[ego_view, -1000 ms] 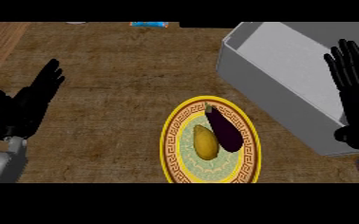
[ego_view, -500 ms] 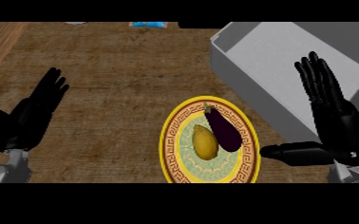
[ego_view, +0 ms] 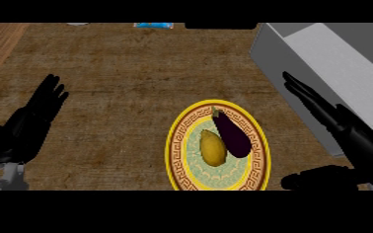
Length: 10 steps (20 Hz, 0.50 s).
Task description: Pick the lemon from the plate and place it in the cardboard box
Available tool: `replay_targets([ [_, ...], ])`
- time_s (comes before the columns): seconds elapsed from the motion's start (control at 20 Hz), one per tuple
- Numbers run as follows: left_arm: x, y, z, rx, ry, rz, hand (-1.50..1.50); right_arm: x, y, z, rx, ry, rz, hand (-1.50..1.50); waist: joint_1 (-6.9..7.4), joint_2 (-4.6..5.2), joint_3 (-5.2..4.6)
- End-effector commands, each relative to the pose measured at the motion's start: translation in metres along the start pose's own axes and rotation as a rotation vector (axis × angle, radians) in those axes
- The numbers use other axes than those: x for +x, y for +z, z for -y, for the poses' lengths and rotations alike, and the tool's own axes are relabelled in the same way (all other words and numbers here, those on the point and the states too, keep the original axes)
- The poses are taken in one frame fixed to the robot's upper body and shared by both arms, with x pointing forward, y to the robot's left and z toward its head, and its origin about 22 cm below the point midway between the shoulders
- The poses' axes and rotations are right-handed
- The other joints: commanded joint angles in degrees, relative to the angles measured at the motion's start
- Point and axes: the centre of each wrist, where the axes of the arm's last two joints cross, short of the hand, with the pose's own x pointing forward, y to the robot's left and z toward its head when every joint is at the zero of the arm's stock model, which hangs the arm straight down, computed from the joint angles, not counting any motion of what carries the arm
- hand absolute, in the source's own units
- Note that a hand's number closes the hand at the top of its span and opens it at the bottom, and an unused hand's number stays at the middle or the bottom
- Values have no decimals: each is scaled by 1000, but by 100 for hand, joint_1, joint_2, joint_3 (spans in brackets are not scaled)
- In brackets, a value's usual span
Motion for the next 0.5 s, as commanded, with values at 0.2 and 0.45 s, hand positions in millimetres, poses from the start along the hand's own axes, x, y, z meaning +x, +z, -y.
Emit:
replay_targets([
  [0.2, -5, 5, 11, -21, 6, 7, 0, 50, -21, -2, 292, 362, -254, -150, 124, 22, -2],
  [0.45, 10, -6, 0, -17, -7, -5, 0, 69, -41, -38, 424, 382, -353, -150, 75, 44, 16],
])
